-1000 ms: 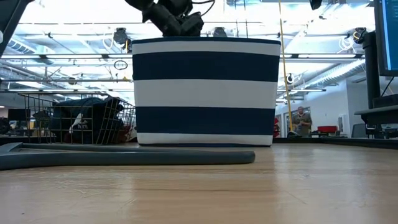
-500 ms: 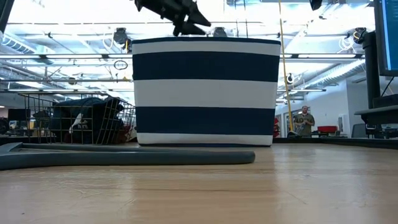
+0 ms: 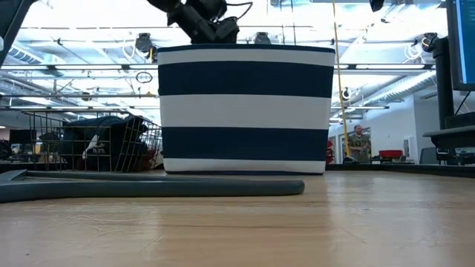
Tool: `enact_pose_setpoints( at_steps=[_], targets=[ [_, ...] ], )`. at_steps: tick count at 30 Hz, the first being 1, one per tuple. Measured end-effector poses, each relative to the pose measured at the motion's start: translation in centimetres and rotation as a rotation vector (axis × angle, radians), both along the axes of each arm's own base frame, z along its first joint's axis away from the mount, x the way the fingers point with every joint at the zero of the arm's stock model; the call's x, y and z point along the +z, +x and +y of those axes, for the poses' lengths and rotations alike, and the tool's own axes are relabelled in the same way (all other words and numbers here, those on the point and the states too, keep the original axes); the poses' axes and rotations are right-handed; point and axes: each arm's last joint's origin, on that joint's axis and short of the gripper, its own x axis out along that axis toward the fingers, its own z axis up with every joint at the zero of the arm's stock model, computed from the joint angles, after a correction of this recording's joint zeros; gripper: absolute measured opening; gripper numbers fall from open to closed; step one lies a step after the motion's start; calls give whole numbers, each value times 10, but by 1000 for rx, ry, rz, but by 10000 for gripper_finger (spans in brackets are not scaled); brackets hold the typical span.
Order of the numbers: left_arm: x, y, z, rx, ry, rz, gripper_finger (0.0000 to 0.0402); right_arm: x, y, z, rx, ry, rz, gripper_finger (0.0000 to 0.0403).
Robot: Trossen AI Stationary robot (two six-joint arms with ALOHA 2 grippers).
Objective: Pick & Place Cloths
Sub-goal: Put the black shirt into the blue laundry organizer, then return to Home Position
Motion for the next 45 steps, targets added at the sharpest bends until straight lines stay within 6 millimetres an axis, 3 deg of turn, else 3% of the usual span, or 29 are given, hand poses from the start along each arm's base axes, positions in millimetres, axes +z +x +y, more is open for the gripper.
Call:
enact_pose_setpoints(
  at_steps=[4, 8, 13, 20, 26, 29, 33, 38, 42, 45],
  targets=[
    [13, 1, -7, 6, 107, -37, 271, 0, 0, 0, 1, -4, 1, 0],
    [50, -19, -16, 27, 157, -164, 271, -1, -6, 1, 2, -11, 13, 0],
    [84, -46, -38, 24, 87, -268, 271, -2, -24, 4, 0, -2, 25, 0],
    [117, -92, -82, 17, -52, -310, 271, -9, -53, 8, 2, 11, 74, 0],
    [132, -111, -129, -87, -78, -328, 271, -12, -62, 10, 25, 65, 87, 0],
    [131, -108, -152, -179, -94, -308, 271, -14, -57, 11, 74, 61, 62, 0],
    [120, -99, -181, -255, -95, -294, 271, -36, -43, 10, 121, 64, 42, 0],
    [82, -91, -203, -245, -133, -298, 271, -69, -33, 9, 121, 103, 68, 0],
    [56, -107, -208, -218, -185, -371, 271, -79, -40, 10, 121, 106, 52, 0],
    [42, -130, -210, -172, -176, -414, 271, -77, -49, 11, 120, 97, 10, 0]
  ],
)
